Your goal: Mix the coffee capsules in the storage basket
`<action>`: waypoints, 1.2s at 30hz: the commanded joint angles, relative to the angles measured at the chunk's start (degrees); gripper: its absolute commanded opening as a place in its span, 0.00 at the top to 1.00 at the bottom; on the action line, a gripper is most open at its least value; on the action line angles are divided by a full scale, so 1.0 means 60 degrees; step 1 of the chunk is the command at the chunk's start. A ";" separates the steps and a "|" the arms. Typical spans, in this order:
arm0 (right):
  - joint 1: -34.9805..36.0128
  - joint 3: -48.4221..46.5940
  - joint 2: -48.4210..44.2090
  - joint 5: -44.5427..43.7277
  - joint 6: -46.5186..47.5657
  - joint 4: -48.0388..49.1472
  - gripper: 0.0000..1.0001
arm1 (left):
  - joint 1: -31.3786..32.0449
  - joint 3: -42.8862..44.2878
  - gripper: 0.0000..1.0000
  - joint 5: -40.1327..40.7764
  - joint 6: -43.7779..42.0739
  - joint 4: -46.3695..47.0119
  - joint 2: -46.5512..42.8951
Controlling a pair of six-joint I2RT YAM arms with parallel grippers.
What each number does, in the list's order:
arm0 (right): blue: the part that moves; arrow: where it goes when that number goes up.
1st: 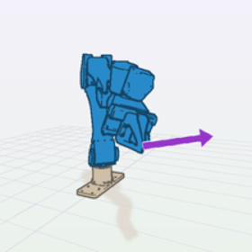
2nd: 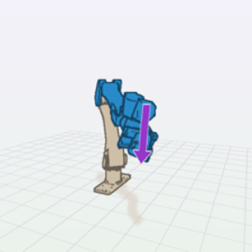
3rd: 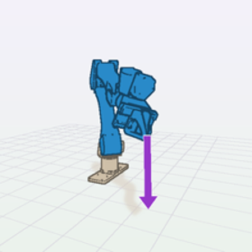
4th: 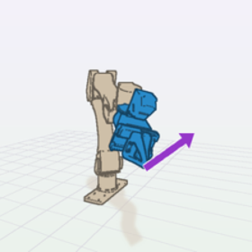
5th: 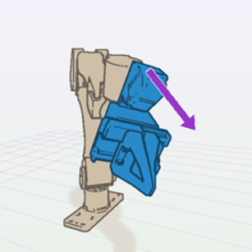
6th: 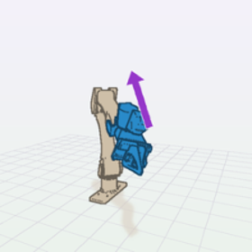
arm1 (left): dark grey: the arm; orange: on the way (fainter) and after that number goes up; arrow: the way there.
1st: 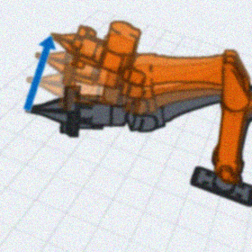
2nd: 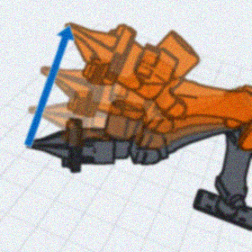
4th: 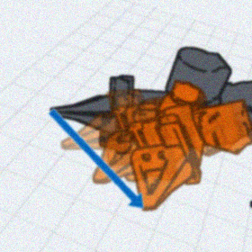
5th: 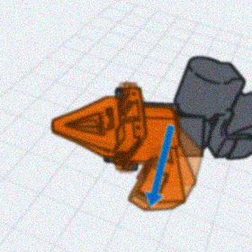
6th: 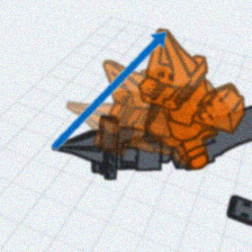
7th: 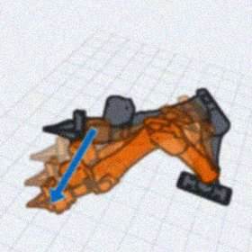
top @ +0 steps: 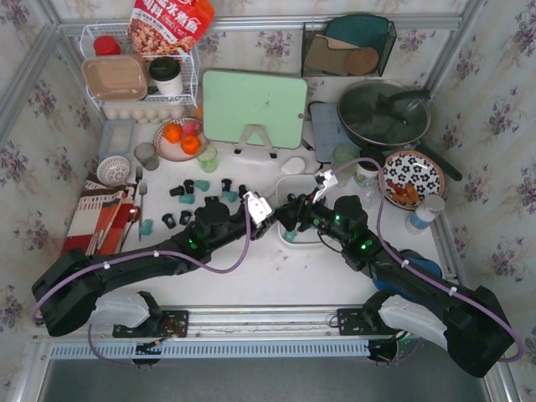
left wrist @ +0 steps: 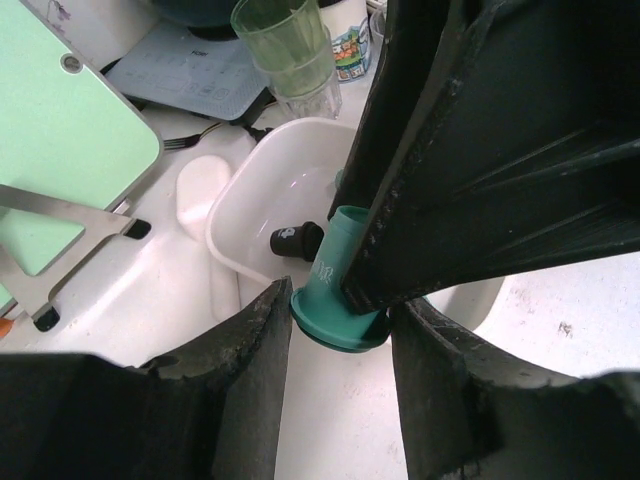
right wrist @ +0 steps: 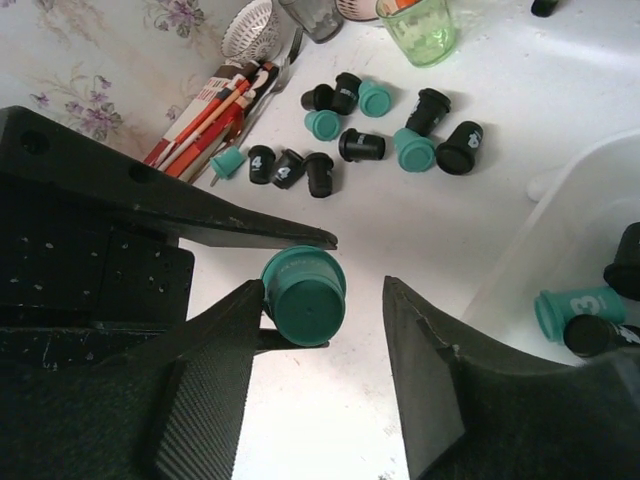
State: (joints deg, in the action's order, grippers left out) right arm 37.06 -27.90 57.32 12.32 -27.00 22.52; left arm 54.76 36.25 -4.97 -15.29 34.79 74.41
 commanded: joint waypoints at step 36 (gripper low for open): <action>0.0003 0.1076 0.0922 -0.4754 0.2155 0.0707 0.39 | -0.3770 0.2354 0.02 0.5046 0.6758 -0.9052 0.1301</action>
State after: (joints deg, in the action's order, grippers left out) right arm 37.06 -20.97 63.42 -16.93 -15.59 24.99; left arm 34.50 49.01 21.67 15.94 -6.61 78.76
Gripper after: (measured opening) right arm 0.572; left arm 0.997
